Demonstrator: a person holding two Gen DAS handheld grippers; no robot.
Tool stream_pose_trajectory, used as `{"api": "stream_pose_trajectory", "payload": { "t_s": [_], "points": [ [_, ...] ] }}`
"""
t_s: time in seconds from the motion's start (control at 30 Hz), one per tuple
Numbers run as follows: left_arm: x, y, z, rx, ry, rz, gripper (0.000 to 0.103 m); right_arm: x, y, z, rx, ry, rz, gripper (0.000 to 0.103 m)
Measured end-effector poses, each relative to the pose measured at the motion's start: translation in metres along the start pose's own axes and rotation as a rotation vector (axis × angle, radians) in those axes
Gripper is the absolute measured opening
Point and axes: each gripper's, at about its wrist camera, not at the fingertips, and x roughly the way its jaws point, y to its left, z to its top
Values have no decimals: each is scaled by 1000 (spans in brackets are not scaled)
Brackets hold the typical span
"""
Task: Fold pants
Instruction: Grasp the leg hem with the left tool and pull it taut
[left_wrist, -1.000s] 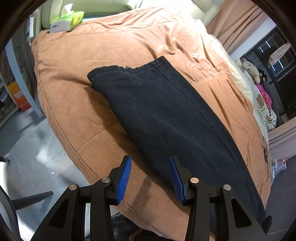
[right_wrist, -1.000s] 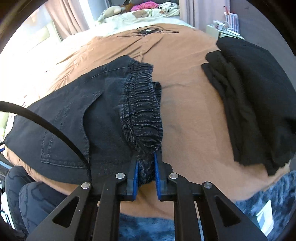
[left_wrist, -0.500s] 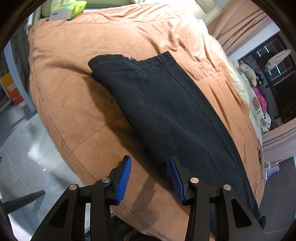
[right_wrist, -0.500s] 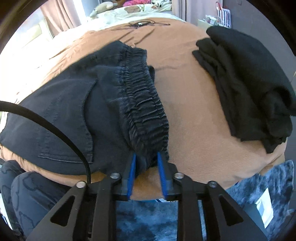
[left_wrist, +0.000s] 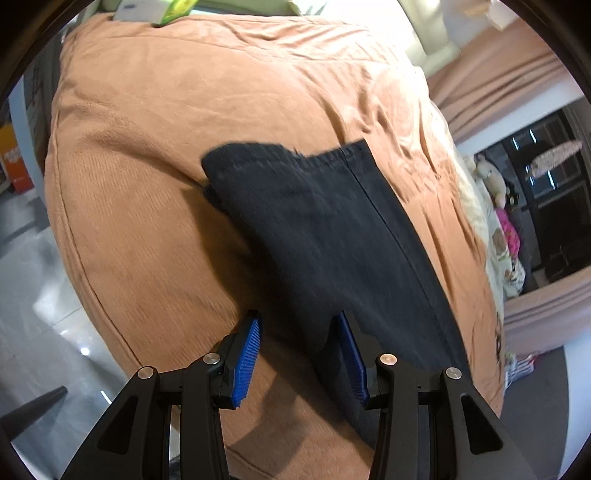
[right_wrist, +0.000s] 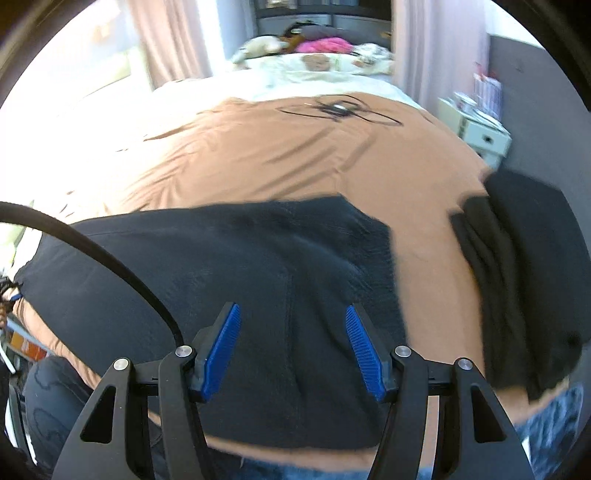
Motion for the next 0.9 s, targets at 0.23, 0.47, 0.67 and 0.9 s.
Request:
{"api": "stream_pose_trajectory", "payload": {
  "t_s": [0.23, 0.47, 0.67, 0.9],
  "points": [
    [4, 12, 25, -57, -13, -6, 45, 52, 47, 50, -112, 25, 99, 58],
    [13, 17, 49, -87, -42, 11, 19, 102, 105, 82, -259, 54, 198, 58],
    [-6, 5, 65, -29, -121, -44, 4, 148, 155, 113, -357, 80, 279, 58],
    [13, 22, 61, -52, -66, 20, 5, 193, 211, 145, -461, 114, 375, 58]
  ]
}}
